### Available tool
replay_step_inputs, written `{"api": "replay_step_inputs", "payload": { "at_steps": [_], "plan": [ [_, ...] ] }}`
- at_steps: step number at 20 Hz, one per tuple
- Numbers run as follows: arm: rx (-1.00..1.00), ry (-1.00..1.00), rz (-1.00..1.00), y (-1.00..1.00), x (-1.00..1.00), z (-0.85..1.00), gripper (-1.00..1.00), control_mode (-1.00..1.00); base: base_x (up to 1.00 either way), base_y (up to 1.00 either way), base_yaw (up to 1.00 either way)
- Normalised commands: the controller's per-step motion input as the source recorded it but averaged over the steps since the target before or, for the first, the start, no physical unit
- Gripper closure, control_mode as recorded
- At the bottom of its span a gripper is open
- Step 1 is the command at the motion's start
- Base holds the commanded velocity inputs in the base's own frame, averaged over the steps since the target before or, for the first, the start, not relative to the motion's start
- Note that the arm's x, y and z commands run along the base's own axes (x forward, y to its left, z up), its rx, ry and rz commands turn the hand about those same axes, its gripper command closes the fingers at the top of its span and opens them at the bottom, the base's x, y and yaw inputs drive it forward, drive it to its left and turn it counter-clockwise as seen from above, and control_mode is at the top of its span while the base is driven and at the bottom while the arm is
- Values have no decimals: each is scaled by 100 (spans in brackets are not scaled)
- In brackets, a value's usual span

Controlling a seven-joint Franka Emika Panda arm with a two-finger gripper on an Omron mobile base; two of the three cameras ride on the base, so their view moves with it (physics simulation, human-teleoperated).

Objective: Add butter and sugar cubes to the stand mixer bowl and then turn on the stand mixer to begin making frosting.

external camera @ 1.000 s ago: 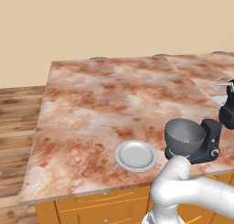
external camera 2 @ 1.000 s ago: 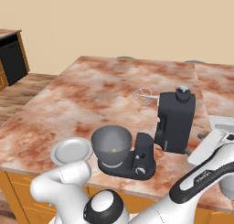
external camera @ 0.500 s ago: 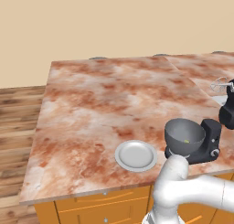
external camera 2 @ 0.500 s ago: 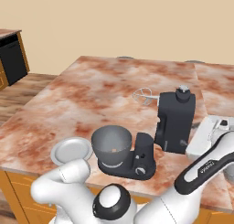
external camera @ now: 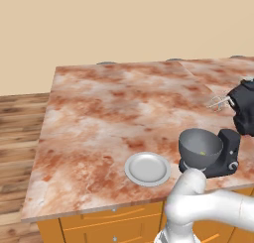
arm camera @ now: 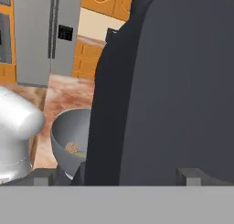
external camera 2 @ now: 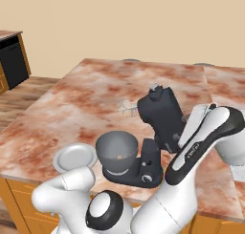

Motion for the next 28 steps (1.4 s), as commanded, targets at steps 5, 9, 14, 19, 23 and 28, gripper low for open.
{"api": "replay_step_inputs", "payload": {
  "at_steps": [5, 9, 14, 19, 23, 28],
  "plan": [
    [-24, 8, -6, 95, -8, -2, -100, -100, 0, 0, 0],
    [-17, 18, -2, 63, 0, -18, -100, -100, 0, 0, 0],
    [-5, 11, 0, 13, 0, -24, -100, -100, 0, 0, 0],
    [0, -9, 0, 0, -45, 4, -100, -100, 0, 0, 0],
    [5, -37, -3, -1, -100, 2, -100, -100, 0, 0, 0],
    [7, -30, -4, 12, -66, -25, -100, -100, 0, 0, 0]
  ]
}}
